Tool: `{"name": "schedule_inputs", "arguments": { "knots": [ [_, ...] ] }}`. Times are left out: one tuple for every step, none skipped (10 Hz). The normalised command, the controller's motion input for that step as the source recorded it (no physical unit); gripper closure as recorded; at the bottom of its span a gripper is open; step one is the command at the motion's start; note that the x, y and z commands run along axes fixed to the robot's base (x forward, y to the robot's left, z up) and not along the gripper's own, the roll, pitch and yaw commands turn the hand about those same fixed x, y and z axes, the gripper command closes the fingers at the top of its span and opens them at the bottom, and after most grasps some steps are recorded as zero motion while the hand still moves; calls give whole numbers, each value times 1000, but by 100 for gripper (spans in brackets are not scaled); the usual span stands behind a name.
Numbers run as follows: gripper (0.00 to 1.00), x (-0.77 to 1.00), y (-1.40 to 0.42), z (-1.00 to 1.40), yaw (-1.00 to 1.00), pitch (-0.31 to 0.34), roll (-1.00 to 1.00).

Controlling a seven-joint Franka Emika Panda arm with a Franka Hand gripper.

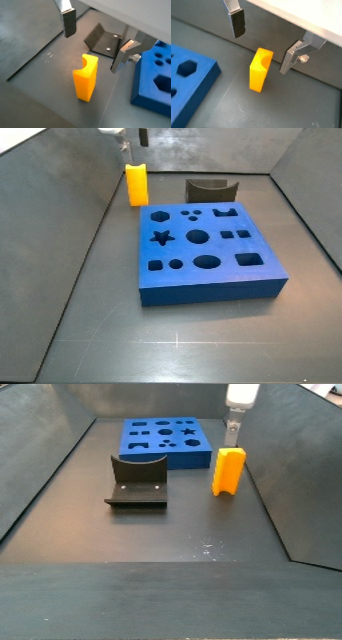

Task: Pick up the arch object. Move up. Place the arch object on the fixture. Regrasp the arch object. Rotate the arch object. Move to above the board. Insert the arch object.
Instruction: Rotate the arch object.

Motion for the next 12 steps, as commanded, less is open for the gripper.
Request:
{"name": "schedule_inputs", "arguments": {
  "knots": [
    [0, 20, -5, -8, 1000, -3, 0],
    [0, 20, -5, -7, 1000, -3, 0],
    [0, 20, -5, -7, 1000, -3, 0],
    [0, 20, -5, -7, 1000, -3, 0],
    [0, 20, -5, -7, 1000, -3, 0],
    [0, 20, -5, -7, 1000, -3, 0],
    [0, 20, -5, -7, 1000, -3, 0],
    [0, 20, -6, -7, 1000, -4, 0],
    [0, 20, -5, -7, 1000, -4, 0],
    [0, 20, -5, -7, 1000, -4, 0],
    [0, 20, -5, -7, 1000, -4, 0],
    [0, 20, -5, -7, 1000, -4, 0]
  ]
}}
